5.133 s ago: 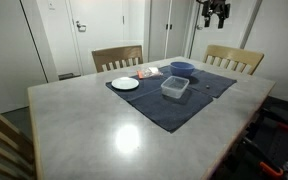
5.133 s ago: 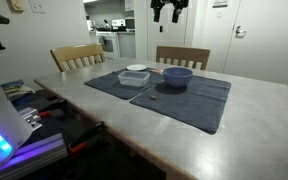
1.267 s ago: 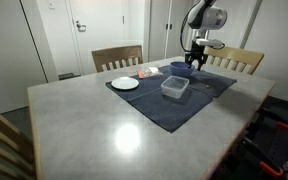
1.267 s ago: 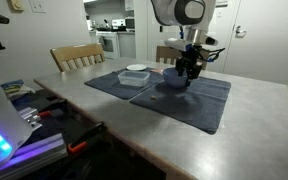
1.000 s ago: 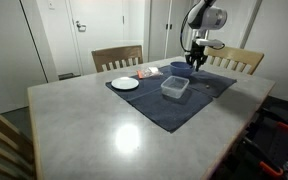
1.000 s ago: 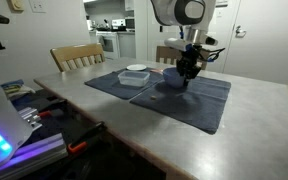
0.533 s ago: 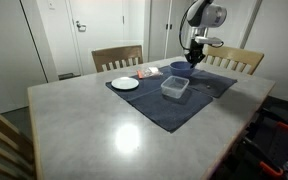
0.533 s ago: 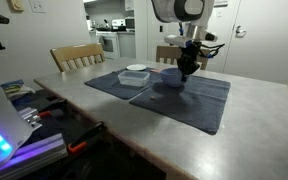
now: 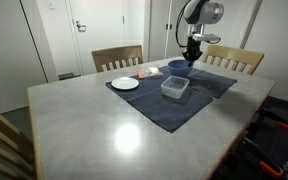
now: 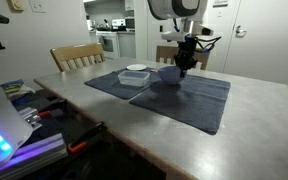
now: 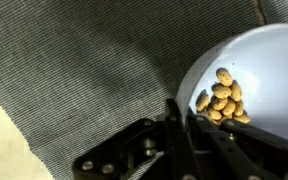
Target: Pour the contents of the blue bowl into the plastic container
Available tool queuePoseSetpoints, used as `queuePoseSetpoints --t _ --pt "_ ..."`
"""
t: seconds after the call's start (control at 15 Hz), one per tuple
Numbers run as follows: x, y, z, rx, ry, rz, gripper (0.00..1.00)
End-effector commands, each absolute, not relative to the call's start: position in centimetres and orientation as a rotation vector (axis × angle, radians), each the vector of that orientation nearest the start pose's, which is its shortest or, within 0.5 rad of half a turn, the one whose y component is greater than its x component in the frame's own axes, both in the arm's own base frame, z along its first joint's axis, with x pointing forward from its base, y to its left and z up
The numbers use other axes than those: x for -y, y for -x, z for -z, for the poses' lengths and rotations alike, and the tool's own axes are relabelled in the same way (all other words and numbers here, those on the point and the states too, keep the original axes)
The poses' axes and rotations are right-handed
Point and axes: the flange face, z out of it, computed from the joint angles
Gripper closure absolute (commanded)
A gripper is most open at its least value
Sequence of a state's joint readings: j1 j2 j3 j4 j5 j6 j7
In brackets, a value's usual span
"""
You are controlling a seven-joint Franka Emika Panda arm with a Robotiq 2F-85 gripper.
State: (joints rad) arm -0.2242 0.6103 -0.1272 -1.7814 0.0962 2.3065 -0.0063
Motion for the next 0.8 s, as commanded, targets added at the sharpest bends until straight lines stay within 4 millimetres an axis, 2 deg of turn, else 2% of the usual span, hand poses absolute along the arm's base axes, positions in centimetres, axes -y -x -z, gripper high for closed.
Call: queuePoseSetpoints --t 0.0,0.4,0.73 --pt "21.1 -61.8 -23.6 -0.589 3.113 -0.13 0.99" --pt "20.1 -62.8 -27.2 -0.591 3.18 -0.112 0.99" --pt "17.6 -63.4 -28.8 -0.614 3.234 -0.157 0.99"
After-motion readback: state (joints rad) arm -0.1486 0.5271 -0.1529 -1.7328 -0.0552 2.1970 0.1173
